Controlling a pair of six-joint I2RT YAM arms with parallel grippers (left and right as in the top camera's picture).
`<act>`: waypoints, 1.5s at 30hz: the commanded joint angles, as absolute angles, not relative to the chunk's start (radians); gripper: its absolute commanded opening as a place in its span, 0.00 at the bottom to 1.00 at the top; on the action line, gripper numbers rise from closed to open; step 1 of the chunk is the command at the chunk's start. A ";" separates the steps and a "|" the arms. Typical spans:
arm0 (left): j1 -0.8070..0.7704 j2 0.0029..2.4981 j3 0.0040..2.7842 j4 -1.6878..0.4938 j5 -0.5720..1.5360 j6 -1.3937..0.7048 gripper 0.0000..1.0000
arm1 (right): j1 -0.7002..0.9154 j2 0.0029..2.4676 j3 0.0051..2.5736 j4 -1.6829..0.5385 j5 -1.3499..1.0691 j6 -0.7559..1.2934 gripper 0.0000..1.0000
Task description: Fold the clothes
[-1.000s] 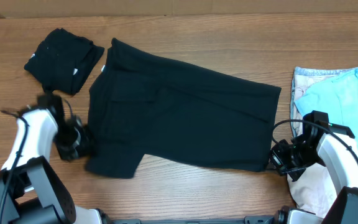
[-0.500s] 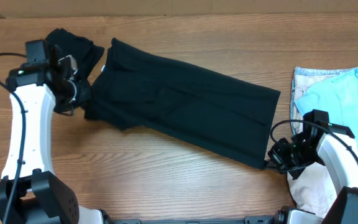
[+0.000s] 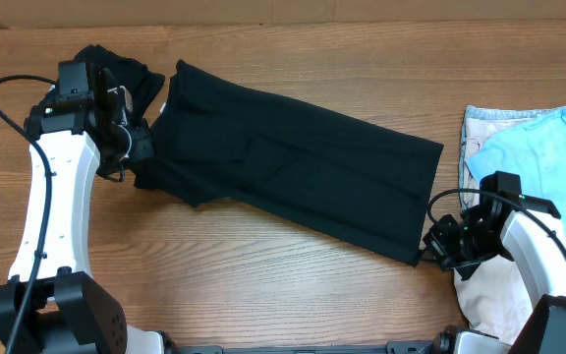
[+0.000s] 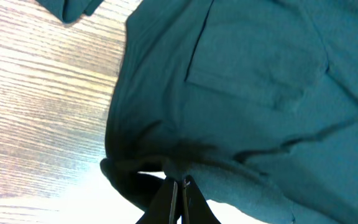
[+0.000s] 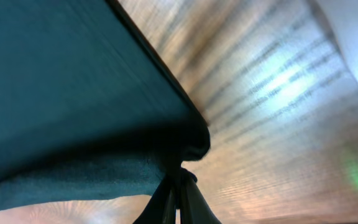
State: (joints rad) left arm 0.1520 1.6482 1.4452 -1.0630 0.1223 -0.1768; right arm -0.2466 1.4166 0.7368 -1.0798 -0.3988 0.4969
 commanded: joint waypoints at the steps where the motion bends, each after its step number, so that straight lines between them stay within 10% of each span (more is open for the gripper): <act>1: 0.149 1.648 1.462 -1.013 0.162 -0.153 0.04 | -0.255 1.416 0.752 -1.056 -0.440 0.490 0.04; 45: -0.019 1.877 1.461 -0.598 0.152 0.001 0.04 | -0.310 1.416 0.833 -0.953 -0.316 0.553 0.04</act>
State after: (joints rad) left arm -0.0139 1.8626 1.4456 -0.5961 0.1715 -0.0216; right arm -0.3027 1.4166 0.8062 -0.9680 -0.3332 0.5468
